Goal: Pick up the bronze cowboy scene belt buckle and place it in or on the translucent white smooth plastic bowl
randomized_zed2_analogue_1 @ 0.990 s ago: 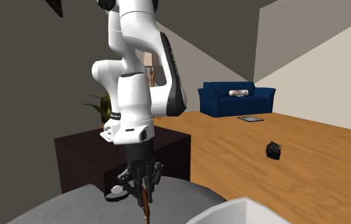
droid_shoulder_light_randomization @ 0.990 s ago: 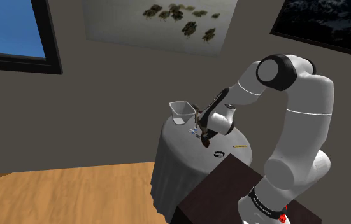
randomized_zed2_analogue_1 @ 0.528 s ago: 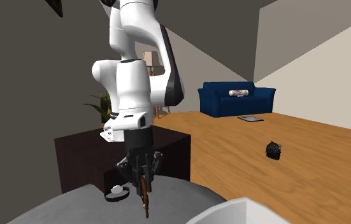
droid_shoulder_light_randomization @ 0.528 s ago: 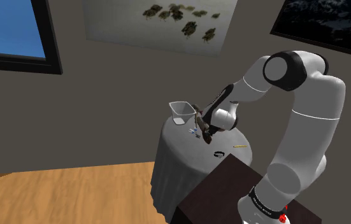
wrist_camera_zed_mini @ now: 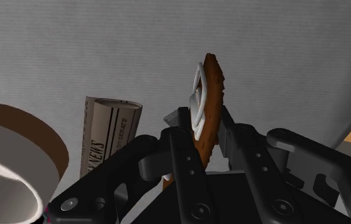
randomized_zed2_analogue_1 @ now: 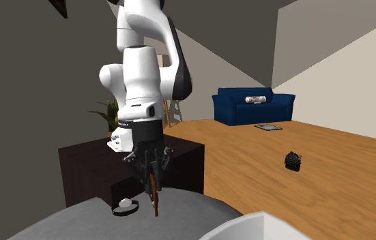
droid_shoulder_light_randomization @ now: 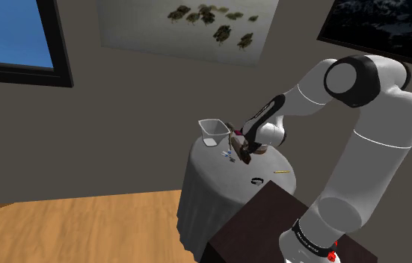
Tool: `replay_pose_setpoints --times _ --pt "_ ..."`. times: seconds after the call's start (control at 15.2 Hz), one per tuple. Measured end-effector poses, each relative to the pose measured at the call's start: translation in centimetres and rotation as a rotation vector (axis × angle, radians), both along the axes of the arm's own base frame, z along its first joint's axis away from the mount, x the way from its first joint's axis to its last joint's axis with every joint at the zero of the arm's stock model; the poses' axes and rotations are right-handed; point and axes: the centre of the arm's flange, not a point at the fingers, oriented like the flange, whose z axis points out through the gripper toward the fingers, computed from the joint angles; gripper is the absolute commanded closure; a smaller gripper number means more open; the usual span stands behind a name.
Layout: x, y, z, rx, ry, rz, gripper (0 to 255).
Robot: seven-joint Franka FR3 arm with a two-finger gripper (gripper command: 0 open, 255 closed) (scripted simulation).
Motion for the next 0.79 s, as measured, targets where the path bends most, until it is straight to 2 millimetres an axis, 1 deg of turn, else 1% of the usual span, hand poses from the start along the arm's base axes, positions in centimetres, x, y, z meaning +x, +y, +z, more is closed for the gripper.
replay_pose_setpoints --times 0.79 --pt "0.2 0.1 6.5 0.001 0.000 0.000 255"
